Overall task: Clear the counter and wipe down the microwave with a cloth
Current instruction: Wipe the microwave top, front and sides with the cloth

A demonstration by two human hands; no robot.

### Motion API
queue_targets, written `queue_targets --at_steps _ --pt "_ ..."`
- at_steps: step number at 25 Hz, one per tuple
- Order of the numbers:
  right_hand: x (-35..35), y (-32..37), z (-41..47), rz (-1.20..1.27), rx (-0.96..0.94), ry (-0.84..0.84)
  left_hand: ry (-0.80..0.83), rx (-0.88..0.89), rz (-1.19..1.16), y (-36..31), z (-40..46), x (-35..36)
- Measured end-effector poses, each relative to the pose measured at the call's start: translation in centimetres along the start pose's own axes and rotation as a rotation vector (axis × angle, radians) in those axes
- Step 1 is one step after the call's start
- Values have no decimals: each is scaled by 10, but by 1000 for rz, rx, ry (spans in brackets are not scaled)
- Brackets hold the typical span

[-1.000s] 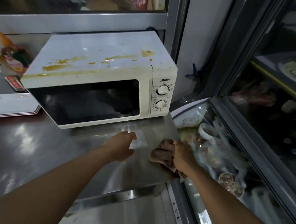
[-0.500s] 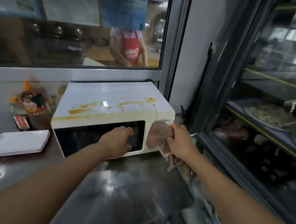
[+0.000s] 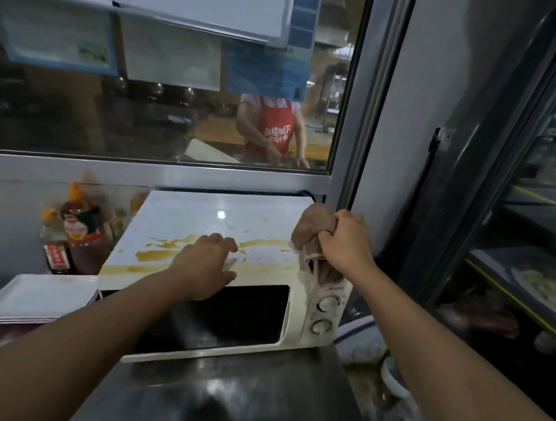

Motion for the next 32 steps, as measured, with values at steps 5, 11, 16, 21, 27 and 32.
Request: queue_targets --at_steps 5,11,16,21,27,32 --pt "69 -30 15 -42 -228 287 35 -87 62 19 34 20" --pt "115 -15 28 29 -456 268 176 -109 97 39 54 36" --pt "140 19 34 21 -547 275 174 -86 121 44 58 38" --pt "152 42 3 167 -771 428 157 -85 8 50 64 33" --pt "166 16 80 65 -513 317 41 -252 129 95 88 25" --pt "196 66 83 43 -546 356 74 -292 165 118 93 33"
Point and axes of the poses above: each hand's wrist, its own z-axis towards the middle knuckle, its own x-axis out of the palm, y = z × x, the point moved 3 cm from there along z, towards the middle knuckle, and after that the axes turned 10 degrees about -y, right-handed, at the moved point
